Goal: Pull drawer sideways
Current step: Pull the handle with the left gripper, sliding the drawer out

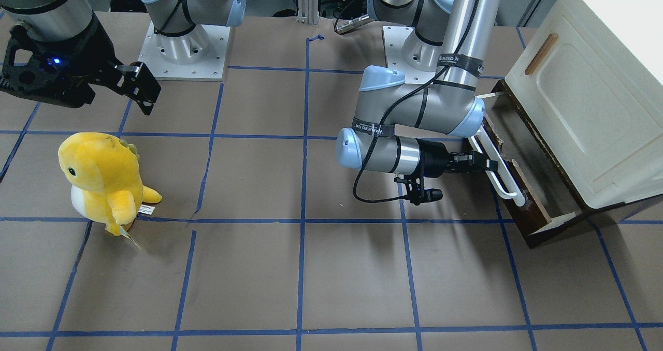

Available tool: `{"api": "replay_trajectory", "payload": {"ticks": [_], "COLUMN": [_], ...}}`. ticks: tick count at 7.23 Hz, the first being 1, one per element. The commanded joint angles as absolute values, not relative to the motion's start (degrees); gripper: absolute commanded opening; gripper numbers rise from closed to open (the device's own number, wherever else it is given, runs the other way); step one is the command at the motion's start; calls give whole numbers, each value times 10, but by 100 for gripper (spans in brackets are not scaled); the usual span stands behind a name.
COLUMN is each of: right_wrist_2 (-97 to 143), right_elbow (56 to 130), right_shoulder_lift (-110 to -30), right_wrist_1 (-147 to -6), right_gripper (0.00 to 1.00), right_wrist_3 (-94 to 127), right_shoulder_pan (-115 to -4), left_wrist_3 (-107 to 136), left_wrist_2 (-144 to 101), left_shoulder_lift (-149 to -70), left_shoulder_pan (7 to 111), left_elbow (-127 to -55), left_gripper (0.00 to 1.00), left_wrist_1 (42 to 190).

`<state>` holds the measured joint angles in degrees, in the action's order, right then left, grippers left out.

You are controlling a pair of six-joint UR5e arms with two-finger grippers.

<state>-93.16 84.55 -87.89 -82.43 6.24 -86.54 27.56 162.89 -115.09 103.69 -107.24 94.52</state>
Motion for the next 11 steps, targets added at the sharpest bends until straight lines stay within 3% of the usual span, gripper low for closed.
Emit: {"api": "replay_trajectory", "payload": {"ticks": [1, 11], "right_wrist_2": [-932, -932], "right_elbow": [846, 846], "right_shoulder_lift": [-879, -879], "right_wrist_1": [-824, -824], "right_gripper": [100, 100], "right_wrist_3": [62, 62], "right_shoulder_pan": [-866, -866], "left_wrist_3": [275, 275], "left_wrist_2": [1627, 1629], "left_shoulder_lift": [-1150, -1158], "left_shoulder_pan": [1050, 1064], "left_elbow": [-1071, -1069], "left_gripper": [6, 6], "left_wrist_1": [946, 944]}}
